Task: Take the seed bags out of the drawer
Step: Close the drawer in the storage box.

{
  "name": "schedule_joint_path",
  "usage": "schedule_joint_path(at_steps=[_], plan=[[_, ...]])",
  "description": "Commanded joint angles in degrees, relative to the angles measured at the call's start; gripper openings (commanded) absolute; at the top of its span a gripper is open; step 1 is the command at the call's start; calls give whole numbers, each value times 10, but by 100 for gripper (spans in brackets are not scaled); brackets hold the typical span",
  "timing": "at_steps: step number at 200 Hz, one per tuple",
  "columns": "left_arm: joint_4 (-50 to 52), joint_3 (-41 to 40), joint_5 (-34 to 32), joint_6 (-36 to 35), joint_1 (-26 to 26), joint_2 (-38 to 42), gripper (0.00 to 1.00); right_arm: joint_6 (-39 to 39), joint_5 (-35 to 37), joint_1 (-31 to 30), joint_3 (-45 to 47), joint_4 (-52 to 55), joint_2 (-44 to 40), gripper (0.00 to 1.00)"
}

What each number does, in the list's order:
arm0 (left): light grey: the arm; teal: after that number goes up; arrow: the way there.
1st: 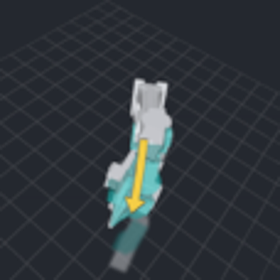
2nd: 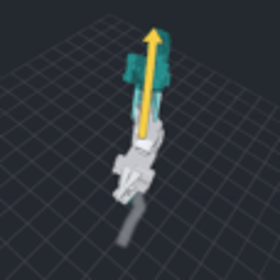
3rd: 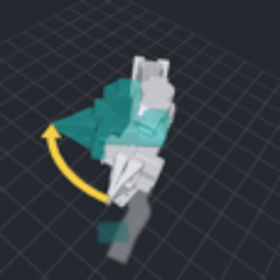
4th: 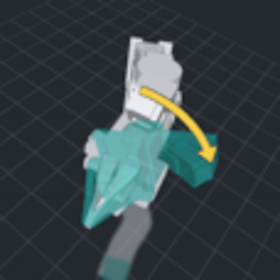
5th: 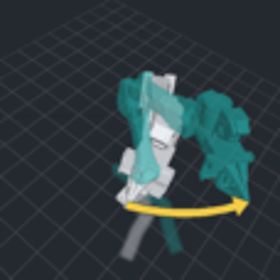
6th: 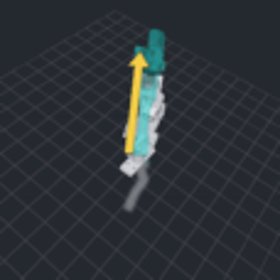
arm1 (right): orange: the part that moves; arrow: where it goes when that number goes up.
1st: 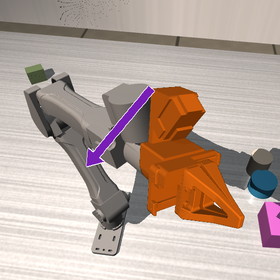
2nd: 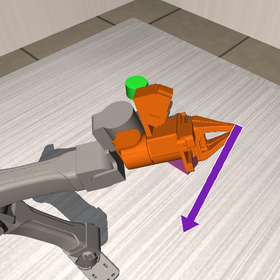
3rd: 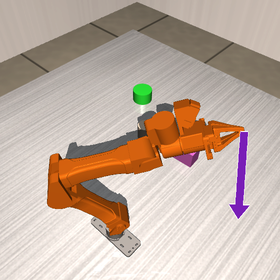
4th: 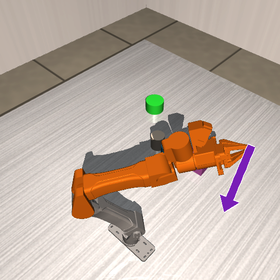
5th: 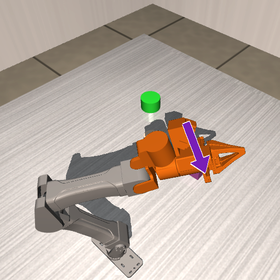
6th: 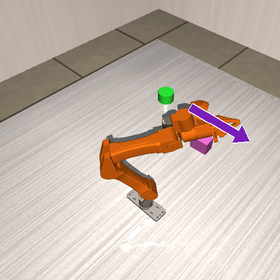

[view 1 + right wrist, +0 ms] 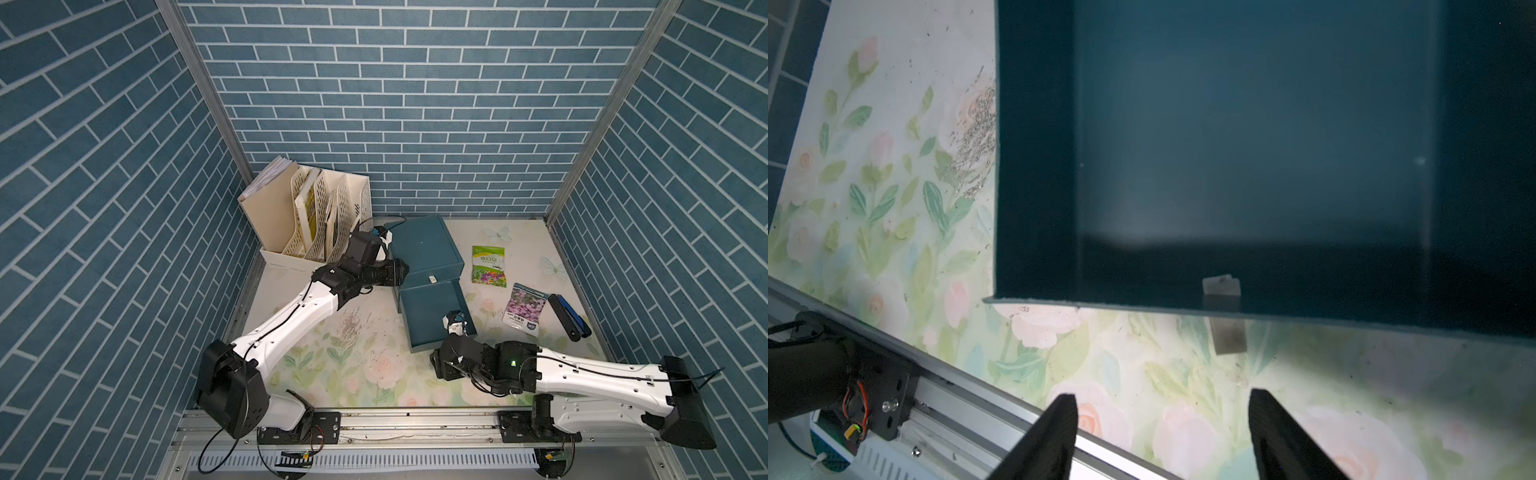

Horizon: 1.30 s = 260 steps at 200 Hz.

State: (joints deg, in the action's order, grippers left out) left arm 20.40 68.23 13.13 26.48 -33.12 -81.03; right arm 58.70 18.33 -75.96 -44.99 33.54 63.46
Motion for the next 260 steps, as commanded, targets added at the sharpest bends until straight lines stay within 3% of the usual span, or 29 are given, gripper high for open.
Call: schedule_joint_path(at_steps=[1,80,260], plan=[[73,-6,7,-17,-1,-15,61,-6,43,-1,11,-22,-5,69],[75,-5,10,-21,0,-18,61,-56,43,42,29,-78,1,50],[86,-2,19,-34,7,-18,61,-155,46,70,-29,-133,51,48]])
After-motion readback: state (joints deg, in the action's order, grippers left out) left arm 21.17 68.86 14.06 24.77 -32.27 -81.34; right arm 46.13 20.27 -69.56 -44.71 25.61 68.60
